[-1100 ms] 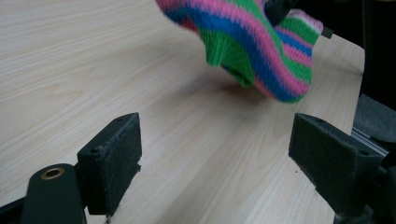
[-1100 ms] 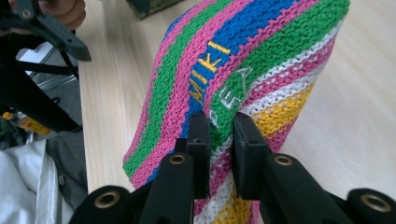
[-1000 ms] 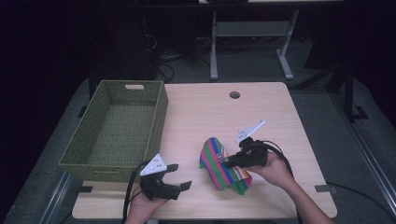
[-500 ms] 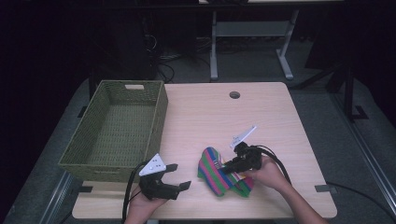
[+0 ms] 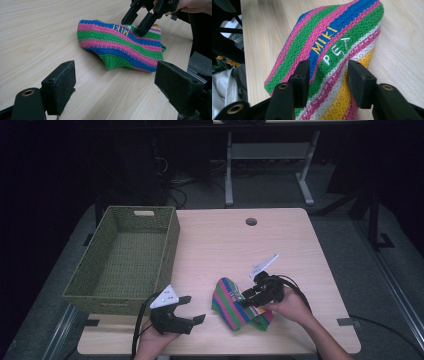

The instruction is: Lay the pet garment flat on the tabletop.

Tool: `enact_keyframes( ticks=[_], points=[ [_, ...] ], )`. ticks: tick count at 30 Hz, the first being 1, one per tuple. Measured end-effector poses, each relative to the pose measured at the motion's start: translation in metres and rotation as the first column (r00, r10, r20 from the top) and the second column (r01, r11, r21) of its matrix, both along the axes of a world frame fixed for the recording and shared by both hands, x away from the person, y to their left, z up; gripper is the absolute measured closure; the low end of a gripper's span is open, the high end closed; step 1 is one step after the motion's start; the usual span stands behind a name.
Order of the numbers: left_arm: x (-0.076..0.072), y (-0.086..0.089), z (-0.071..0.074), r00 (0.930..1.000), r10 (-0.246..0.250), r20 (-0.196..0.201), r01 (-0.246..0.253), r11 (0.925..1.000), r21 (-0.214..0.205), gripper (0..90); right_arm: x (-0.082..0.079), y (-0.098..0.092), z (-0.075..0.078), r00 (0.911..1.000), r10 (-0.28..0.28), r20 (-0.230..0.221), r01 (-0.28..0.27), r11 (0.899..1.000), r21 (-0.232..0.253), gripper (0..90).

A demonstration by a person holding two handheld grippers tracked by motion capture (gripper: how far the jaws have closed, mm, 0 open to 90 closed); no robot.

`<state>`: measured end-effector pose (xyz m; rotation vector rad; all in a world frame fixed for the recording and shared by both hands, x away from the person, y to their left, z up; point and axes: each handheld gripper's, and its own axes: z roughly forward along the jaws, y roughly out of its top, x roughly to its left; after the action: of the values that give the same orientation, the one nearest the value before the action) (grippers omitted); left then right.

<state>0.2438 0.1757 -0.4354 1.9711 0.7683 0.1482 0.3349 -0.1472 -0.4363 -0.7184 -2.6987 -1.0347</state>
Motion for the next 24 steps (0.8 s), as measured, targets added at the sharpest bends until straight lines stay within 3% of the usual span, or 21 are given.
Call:
enact_keyframes(
  ticks=[5, 12, 24],
  points=[
    [0.0, 0.0, 0.0, 1.0, 0.0, 0.001, 0.0, 1.0, -0.003, 16.8, -0.004, -0.003, 0.01, 0.9996, -0.006, 0.029, 0.007, 1.0, -0.01, 49.9],
    [0.0, -0.002, 0.0, 1.0, -0.004, 0.0, 0.004, 1.0, -0.002, 16.9, -0.017, -0.004, 0.032, 0.9979, 0.009, 0.064, -0.01, 1.0, 0.024, 50.8],
    [0.0, -0.003, 0.0, 1.0, -0.005, 0.001, 0.005, 1.0, -0.001, 16.9, -0.041, 0.013, 0.032, 0.9844, 0.138, 0.109, -0.137, 0.99, -0.02, 51.4]
  ],
)
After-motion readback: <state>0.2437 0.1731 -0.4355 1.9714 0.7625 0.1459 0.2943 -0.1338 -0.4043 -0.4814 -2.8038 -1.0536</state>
